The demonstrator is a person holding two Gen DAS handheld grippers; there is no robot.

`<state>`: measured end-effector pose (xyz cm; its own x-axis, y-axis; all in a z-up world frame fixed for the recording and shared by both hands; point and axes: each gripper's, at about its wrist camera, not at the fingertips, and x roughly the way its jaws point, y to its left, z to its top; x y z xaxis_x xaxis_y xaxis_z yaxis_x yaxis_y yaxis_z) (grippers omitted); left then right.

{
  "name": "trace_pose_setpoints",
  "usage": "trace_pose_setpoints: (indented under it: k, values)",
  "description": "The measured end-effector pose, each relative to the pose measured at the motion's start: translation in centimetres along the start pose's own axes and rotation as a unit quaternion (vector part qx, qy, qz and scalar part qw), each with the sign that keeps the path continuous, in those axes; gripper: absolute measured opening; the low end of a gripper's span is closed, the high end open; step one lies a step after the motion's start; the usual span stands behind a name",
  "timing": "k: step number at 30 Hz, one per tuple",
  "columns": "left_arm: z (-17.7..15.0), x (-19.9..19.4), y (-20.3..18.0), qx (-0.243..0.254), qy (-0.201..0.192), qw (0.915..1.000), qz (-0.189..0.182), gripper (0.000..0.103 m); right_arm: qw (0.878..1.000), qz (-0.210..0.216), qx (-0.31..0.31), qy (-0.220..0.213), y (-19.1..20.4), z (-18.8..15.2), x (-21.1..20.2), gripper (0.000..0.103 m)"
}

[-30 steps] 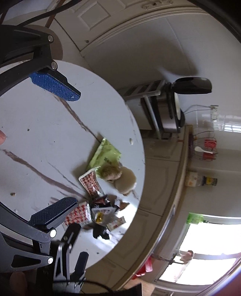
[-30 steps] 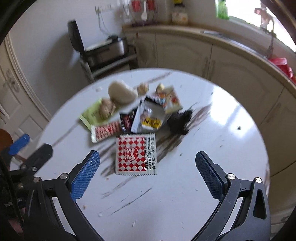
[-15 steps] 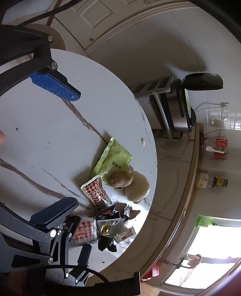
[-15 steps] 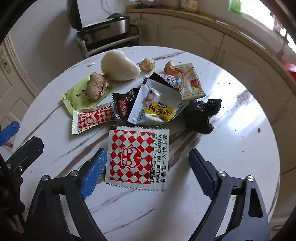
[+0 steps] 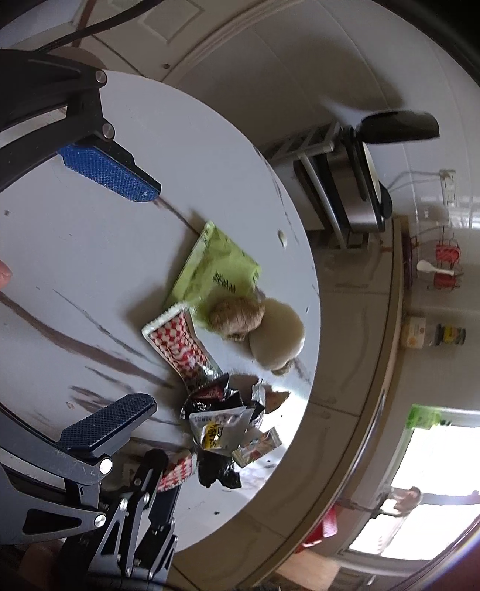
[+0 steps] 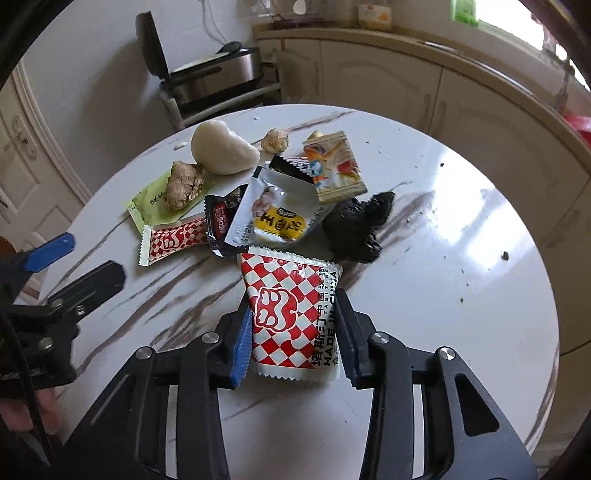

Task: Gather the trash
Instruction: 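Grasp the red-checked sachet with the right tool while the left tool grasps the red-white stick sachet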

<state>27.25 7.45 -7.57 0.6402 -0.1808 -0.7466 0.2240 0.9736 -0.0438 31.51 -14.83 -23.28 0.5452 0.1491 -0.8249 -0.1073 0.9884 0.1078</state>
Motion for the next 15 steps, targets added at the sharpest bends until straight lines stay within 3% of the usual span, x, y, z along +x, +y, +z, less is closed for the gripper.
trace_pose_setpoints:
  k: [6, 10, 15]
  values:
    - [1.6, 3.3, -1.5, 0.040, 0.026, 0.9989, 0.005, 0.102, 1.000, 0.017, 0.015, -0.011, -1.2, 0.1, -0.8, 0.037]
    - [2.8, 5.4, -2.2, 0.059, 0.045, 0.9972, 0.005, 0.092, 0.999, 0.021, 0.021, -0.020, -2.0, 0.3, -1.3, 0.038]
    - [4.0, 7.2, -3.2, 0.091, 0.050, 0.9946, 0.003, 0.089, 0.999, 0.025, 0.027, -0.022, -2.6, 0.0, -1.5, 0.038]
